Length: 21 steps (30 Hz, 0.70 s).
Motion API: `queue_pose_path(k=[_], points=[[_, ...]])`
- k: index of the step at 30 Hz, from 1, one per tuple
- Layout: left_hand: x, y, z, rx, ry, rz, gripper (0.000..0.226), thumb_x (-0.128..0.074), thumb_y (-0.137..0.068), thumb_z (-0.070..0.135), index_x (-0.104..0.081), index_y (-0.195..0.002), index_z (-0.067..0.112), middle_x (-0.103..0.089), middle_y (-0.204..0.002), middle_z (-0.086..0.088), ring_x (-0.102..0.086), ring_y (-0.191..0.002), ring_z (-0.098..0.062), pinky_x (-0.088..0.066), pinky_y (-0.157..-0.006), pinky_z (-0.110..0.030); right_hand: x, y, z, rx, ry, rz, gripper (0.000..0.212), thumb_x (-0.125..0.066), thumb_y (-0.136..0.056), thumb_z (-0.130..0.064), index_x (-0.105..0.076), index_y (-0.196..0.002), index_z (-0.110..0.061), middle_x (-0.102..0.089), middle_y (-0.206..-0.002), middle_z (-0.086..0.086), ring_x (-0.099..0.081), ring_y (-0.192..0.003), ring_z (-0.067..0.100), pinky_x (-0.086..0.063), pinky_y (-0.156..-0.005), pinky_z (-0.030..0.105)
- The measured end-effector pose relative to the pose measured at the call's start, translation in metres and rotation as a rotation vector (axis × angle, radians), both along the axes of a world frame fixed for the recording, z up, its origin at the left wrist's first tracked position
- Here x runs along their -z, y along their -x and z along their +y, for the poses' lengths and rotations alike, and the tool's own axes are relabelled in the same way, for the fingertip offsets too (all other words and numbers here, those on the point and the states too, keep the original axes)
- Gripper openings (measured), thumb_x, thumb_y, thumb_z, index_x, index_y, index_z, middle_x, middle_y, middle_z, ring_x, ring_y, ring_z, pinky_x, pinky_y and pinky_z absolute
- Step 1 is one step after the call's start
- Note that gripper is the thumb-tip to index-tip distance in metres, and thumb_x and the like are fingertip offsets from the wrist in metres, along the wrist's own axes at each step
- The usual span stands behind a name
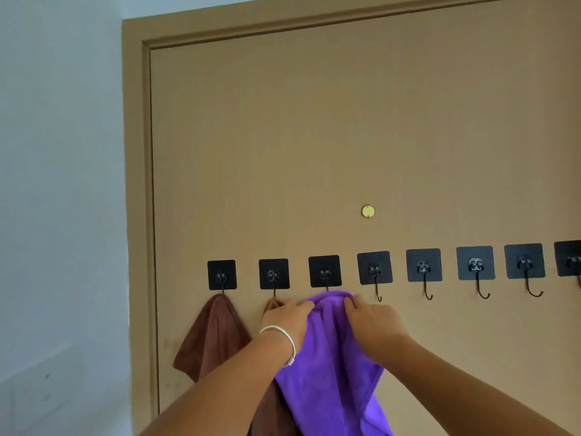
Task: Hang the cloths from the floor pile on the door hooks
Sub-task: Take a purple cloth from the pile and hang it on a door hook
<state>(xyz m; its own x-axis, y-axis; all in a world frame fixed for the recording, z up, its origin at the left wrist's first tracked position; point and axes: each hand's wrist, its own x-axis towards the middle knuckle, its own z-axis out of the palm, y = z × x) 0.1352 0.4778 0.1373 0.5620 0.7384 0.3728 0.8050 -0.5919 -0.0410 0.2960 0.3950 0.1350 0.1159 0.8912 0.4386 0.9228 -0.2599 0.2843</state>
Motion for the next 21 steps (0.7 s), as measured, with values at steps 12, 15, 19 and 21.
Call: queue_pose_path(k=[12,15,19,21], points=[[0.045,-0.003,-0.030,-0.023,0.147,0.060,0.038,-0.047,-0.093,0.017,-0.046,-0.130,0.020,-0.043,-0.130,-0.008,-0.054,-0.115,-0.032,-0.046,-0.092,-0.044,0.056,0.016,0.002,-0.005,0.015,0.065,0.053,-0.043,-0.097,-0.017,-0.024,-0.147,-0.013,-0.039,-0.138,0.010,-0.050,-0.116,0.029,-0.045,-0.089,0.040],[0.068,0.003,-0.037,0.019,0.015,-0.113,0.027,-0.044,-0.094,0.015,-0.055,-0.119,0.017,-0.045,-0.122,-0.004,-0.052,-0.113,-0.027,-0.049,-0.087,-0.040,0.068,0.007,-0.012,-0.051,-0.162,0.027,0.049,-0.055,-0.086,-0.016,-0.045,-0.134,-0.013,-0.043,-0.136,0.010,-0.043,-0.125,0.030,-0.041,-0.094,0.040],[0.098,-0.002,-0.045,0.045,0.114,-0.426,0.055,-0.045,-0.093,0.050,-0.040,-0.139,0.020,-0.047,-0.130,-0.002,-0.052,-0.117,-0.023,-0.044,-0.093,-0.034,0.093,0.008,-0.020,-0.353,-0.499,0.137,0.043,-0.055,-0.073,-0.014,-0.065,-0.115,-0.009,-0.063,-0.113,0.009,-0.061,-0.104,0.031,-0.053,-0.082,0.038],[0.106,-0.009,-0.044,-0.001,0.231,-0.460,0.073,-0.052,-0.086,0.059,-0.032,-0.144,0.020,-0.045,-0.136,-0.004,-0.051,-0.121,-0.025,-0.044,-0.095,-0.034,0.102,0.013,-0.019,-0.405,-0.508,0.142,0.046,-0.047,-0.076,-0.019,-0.065,-0.117,-0.011,-0.064,-0.115,0.008,-0.060,-0.104,0.028,-0.052,-0.083,0.038]])
